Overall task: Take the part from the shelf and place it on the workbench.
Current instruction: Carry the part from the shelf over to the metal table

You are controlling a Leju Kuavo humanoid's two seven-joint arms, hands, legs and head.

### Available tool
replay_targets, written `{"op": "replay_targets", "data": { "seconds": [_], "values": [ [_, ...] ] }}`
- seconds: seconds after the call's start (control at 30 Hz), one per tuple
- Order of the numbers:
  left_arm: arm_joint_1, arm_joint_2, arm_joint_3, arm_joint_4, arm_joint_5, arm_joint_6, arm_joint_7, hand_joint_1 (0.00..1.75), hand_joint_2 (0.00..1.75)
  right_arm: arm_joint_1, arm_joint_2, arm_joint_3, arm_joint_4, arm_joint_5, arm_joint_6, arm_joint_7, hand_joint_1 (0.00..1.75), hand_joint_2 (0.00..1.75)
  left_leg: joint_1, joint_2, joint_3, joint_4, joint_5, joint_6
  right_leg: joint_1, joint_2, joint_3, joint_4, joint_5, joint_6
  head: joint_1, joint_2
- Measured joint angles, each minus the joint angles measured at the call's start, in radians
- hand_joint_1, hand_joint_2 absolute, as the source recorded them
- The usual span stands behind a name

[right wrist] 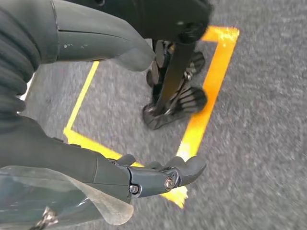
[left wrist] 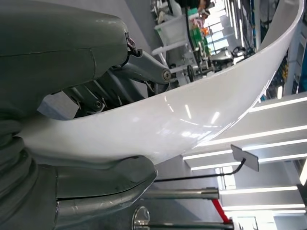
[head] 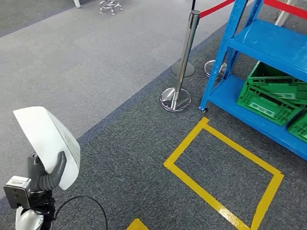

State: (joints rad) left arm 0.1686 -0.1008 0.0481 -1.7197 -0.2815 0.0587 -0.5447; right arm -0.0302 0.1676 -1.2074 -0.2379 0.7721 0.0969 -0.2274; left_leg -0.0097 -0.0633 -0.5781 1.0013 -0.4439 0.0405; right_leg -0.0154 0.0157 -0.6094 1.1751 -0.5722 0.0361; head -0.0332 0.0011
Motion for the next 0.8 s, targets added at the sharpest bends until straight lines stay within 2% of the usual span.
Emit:
{"op": "replay_targets", "data": {
  "seconds": [0.03,0.07,0.1,0.13,0.17,0.2,0.23,0.27,0.33,0.37,0.4,0.43,0.47,0.5,0.57,0.6,0.63,0.7,0.73,0.77,0.8],
  "values": [
    [0.000,0.000,0.000,0.000,0.000,0.000,0.000,1.75,1.75,0.000,0.000,0.000,0.000,0.000,0.000,0.000,0.00,1.75,-0.001,-0.012,-0.001,0.003,-0.001,-0.003,-0.002,0.023,0.027,-0.071,0.033,-0.002,0.000,0.000],
    [-0.001,0.000,0.000,0.000,0.000,0.000,0.000,1.75,1.75,-0.001,0.000,0.000,0.000,0.000,0.000,0.000,0.00,1.75,-0.001,-0.024,-0.004,0.008,-0.002,-0.007,-0.003,0.045,0.051,-0.126,0.054,-0.004,0.000,0.000],
    [-0.001,0.000,0.000,0.000,0.000,0.000,0.000,1.75,1.75,0.000,-0.001,0.000,0.000,0.000,0.000,0.000,0.00,1.75,0.000,-0.034,-0.009,0.011,-0.002,-0.012,-0.004,0.060,0.066,-0.157,0.061,-0.006,0.000,0.000],
    [-0.001,0.000,0.000,0.000,0.000,0.000,0.000,1.75,1.75,0.000,-0.001,0.000,0.000,0.000,0.000,0.000,0.00,1.75,0.002,-0.045,-0.013,0.013,0.000,-0.018,-0.003,0.065,0.070,-0.164,0.057,-0.008,-0.001,0.000],
    [0.000,0.000,0.000,0.000,0.000,0.000,0.000,1.75,1.75,-0.001,-0.001,0.000,0.000,0.000,0.000,0.000,0.00,1.75,0.004,-0.057,-0.017,0.013,0.002,-0.024,-0.002,0.055,0.073,-0.167,0.059,-0.011,-0.001,0.000],
    [0.001,0.001,0.000,0.000,0.000,0.000,0.000,1.75,1.75,-0.001,0.000,0.000,0.000,0.000,0.000,0.000,0.00,1.75,0.005,-0.058,-0.020,0.015,0.003,-0.030,-0.003,0.043,0.074,-0.168,0.062,-0.016,-0.001,0.000],
    [0.002,0.001,0.000,0.000,0.000,0.000,0.000,1.75,1.75,-0.002,0.001,0.000,0.000,0.000,0.000,0.000,0.00,1.75,0.005,-0.043,-0.026,0.026,-0.005,-0.035,-0.004,0.031,0.077,-0.170,0.063,-0.021,-0.004,0.000],
    [0.001,0.002,0.000,0.000,0.000,0.001,0.000,1.75,1.75,-0.002,0.002,0.000,0.000,0.000,0.000,0.000,0.00,1.75,0.004,-0.018,-0.039,0.054,-0.022,-0.040,-0.005,0.017,0.079,-0.173,0.064,-0.027,-0.007,0.000],
    [-0.001,0.002,0.000,-0.001,0.000,0.001,0.000,1.75,1.75,0.000,0.002,0.000,0.000,0.000,0.000,-0.001,0.00,1.75,0.006,0.037,-0.093,0.172,-0.084,-0.050,-0.004,-0.011,0.082,-0.174,0.062,-0.034,-0.013,0.000],
    [-0.001,0.001,-0.001,-0.001,0.000,0.001,0.000,1.75,1.75,0.001,0.002,0.000,0.000,0.000,0.000,-0.001,0.00,1.75,0.010,0.048,-0.126,0.241,-0.112,-0.055,-0.003,-0.025,0.082,-0.174,0.061,-0.036,-0.014,0.000],
    [0.000,0.001,-0.001,0.000,0.000,0.001,0.000,1.75,1.75,0.001,0.002,0.000,0.000,0.000,0.000,0.000,0.00,1.75,0.013,0.052,-0.149,0.291,-0.127,-0.058,-0.002,-0.040,0.083,-0.174,0.059,-0.036,-0.014,0.000],
    [0.001,0.001,-0.001,0.000,0.000,0.001,0.000,1.75,1.75,0.001,0.002,0.000,0.000,0.000,0.000,0.000,0.00,1.75,0.016,0.054,-0.155,0.305,-0.123,-0.060,-0.002,-0.053,0.084,-0.174,0.057,-0.036,-0.014,0.000],
    [0.001,0.001,0.000,0.000,0.000,0.001,0.000,1.75,1.75,0.001,0.001,0.000,0.000,0.000,0.000,0.000,0.00,1.75,0.017,0.056,-0.141,0.278,-0.100,-0.060,-0.002,-0.066,0.087,-0.174,0.055,-0.035,-0.014,0.000],
    [0.001,0.001,0.000,0.000,0.000,0.001,0.000,1.75,1.75,0.000,0.002,0.000,0.000,0.000,0.000,0.000,0.00,1.75,0.017,0.065,-0.108,0.217,-0.064,-0.057,-0.002,-0.078,0.091,-0.174,0.052,-0.033,-0.014,0.000],
    [-0.001,0.001,0.000,0.000,-0.001,0.001,0.000,1.75,1.75,-0.001,0.002,0.000,0.000,0.000,0.000,0.000,0.00,1.75,0.008,0.108,-0.036,0.081,-0.017,-0.047,0.001,-0.099,0.098,-0.173,0.045,-0.027,-0.014,0.000],
    [-0.002,0.001,0.000,0.000,-0.001,0.001,0.000,1.75,1.75,-0.002,0.002,0.000,0.000,0.000,0.000,0.000,0.00,1.75,0.003,0.125,-0.015,0.038,-0.008,-0.040,0.003,-0.109,0.101,-0.173,0.042,-0.022,-0.014,0.000],
    [-0.003,0.001,0.000,0.000,-0.001,0.000,0.000,1.75,1.75,-0.003,0.002,0.000,0.000,0.000,0.000,0.000,0.00,1.75,-0.003,0.134,-0.008,0.020,-0.011,-0.034,0.005,-0.119,0.102,-0.174,0.040,-0.017,-0.013,0.000],
    [0.000,0.001,0.000,0.000,0.000,0.000,0.000,1.75,1.75,-0.004,0.002,0.000,0.000,0.000,0.000,0.000,0.00,1.75,-0.004,0.114,-0.010,0.012,-0.009,-0.023,0.006,-0.136,0.107,-0.179,0.035,-0.006,-0.013,0.000],
    [0.001,0.001,0.000,-0.001,0.000,0.001,0.000,1.75,1.75,-0.005,0.001,0.000,0.000,0.000,0.000,0.000,0.00,1.75,-0.003,0.103,-0.007,0.007,-0.006,-0.018,0.005,-0.127,0.107,-0.175,0.028,-0.001,-0.011,0.000],
    [0.000,0.001,0.000,-0.001,0.000,0.001,0.000,1.75,1.75,-0.005,0.001,0.000,0.000,0.000,0.000,0.000,0.00,1.75,0.000,0.092,-0.005,0.001,-0.003,-0.012,0.003,-0.104,0.099,-0.157,0.014,0.003,-0.009,0.000],
    [-0.001,0.001,0.000,-0.002,0.000,0.001,0.000,1.75,1.75,-0.005,0.001,0.000,0.000,0.000,0.000,-0.001,0.00,1.75,0.003,0.082,-0.002,-0.004,0.000,-0.007,0.002,-0.073,0.079,-0.115,-0.011,0.005,-0.007,0.000]
  ]
}}
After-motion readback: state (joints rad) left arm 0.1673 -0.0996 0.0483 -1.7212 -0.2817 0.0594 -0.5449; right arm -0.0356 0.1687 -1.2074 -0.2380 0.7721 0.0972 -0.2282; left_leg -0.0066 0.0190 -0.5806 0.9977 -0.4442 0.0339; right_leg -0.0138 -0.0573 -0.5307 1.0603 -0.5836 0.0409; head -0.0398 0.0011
